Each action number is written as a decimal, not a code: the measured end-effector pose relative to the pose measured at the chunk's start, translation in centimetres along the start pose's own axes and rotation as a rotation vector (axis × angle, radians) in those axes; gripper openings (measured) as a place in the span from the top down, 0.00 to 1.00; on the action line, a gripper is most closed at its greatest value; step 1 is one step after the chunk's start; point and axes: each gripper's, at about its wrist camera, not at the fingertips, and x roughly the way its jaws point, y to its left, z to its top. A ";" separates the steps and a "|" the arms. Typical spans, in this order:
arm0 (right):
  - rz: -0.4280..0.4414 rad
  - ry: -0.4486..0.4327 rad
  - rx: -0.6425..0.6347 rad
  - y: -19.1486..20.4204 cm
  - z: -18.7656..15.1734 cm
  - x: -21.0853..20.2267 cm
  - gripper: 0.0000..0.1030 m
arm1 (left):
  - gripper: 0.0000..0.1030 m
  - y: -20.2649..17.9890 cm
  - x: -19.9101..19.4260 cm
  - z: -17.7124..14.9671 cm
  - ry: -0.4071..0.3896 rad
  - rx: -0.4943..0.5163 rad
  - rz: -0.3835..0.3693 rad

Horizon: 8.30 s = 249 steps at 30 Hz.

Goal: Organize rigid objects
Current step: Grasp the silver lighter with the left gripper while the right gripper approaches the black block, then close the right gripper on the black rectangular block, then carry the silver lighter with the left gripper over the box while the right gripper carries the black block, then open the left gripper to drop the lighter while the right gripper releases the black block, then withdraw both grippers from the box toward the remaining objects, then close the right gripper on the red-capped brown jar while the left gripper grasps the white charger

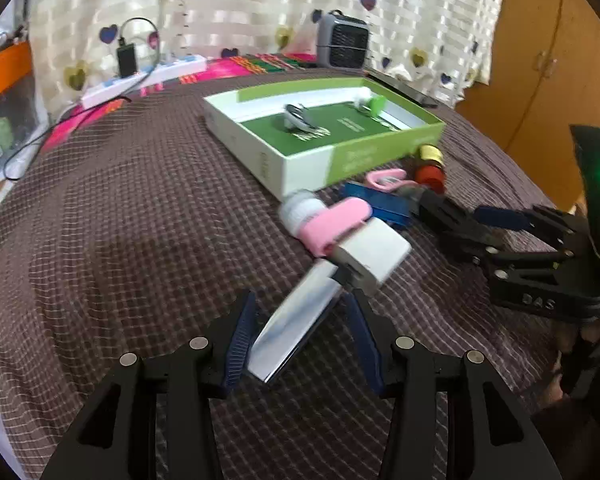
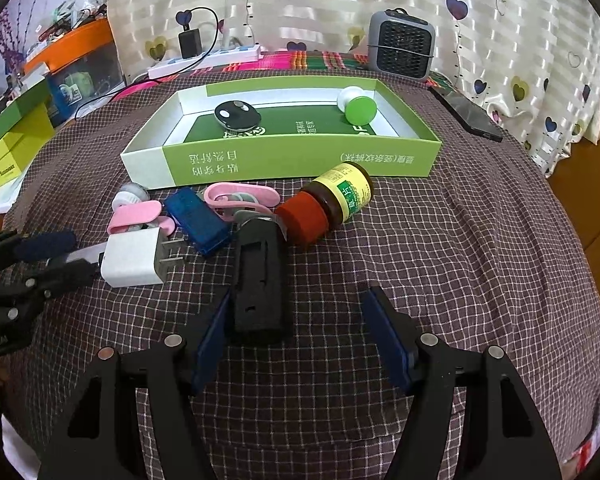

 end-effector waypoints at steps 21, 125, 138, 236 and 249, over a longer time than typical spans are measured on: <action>0.129 -0.037 -0.081 -1.3 -0.3 -0.2 0.48 | 0.54 -2.2 -0.1 -0.8 -0.003 -0.087 0.116; 0.284 0.022 -0.080 -4.5 13.5 6.6 0.73 | 0.79 1.8 7.6 15.3 -0.046 -0.156 0.155; 0.264 0.077 -0.092 -4.2 14.2 9.6 0.72 | 0.79 1.9 9.6 15.5 -0.006 -0.136 0.167; 0.110 -0.018 0.233 -5.6 5.7 2.8 0.44 | 0.52 0.5 -0.8 0.2 -0.130 -0.298 -0.049; -0.034 0.015 0.208 -4.9 5.9 3.9 0.41 | 0.52 -0.8 0.9 0.3 -0.087 -0.270 -0.117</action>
